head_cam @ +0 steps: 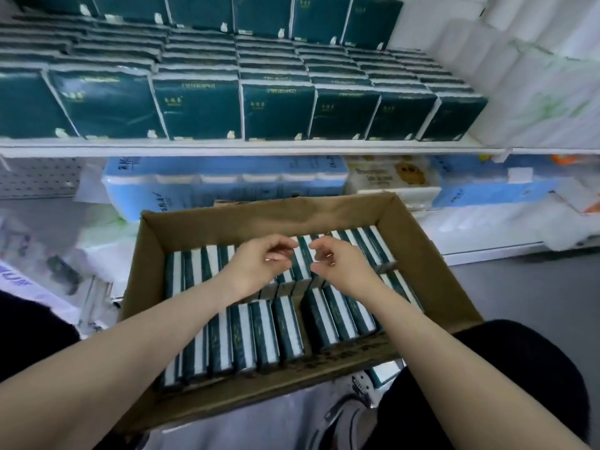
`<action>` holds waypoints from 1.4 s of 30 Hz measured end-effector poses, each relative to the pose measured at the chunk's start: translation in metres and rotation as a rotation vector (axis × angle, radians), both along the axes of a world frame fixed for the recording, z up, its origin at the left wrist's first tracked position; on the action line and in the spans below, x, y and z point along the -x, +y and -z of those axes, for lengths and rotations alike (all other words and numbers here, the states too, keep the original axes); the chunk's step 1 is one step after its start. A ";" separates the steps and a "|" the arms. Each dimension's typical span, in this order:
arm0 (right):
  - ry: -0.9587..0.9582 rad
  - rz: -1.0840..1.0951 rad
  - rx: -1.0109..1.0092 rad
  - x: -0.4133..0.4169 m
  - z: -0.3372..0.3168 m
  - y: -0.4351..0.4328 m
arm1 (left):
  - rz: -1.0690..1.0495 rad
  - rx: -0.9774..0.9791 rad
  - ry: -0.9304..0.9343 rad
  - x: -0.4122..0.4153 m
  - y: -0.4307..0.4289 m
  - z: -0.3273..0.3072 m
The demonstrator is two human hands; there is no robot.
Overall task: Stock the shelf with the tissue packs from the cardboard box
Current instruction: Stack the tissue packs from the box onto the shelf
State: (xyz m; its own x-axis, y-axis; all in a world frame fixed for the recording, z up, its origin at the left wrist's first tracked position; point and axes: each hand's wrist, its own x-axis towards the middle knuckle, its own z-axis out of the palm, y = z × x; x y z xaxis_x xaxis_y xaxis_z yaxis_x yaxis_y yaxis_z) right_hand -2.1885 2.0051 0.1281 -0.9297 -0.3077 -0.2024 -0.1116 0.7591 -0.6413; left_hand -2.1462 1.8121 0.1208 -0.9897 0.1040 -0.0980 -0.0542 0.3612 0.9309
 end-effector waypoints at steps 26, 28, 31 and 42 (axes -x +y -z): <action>-0.334 0.055 -0.160 0.011 -0.004 -0.004 | 0.076 0.040 -0.147 -0.007 -0.002 0.049; -0.407 0.117 0.048 0.010 -0.012 0.000 | 0.045 -0.018 -0.126 -0.006 -0.002 0.045; -0.488 0.125 0.201 0.010 -0.017 0.000 | -0.017 -0.079 -0.102 -0.003 -0.004 0.038; -0.412 0.162 0.379 0.020 -0.005 0.000 | -0.136 -0.166 -0.124 0.006 -0.017 0.022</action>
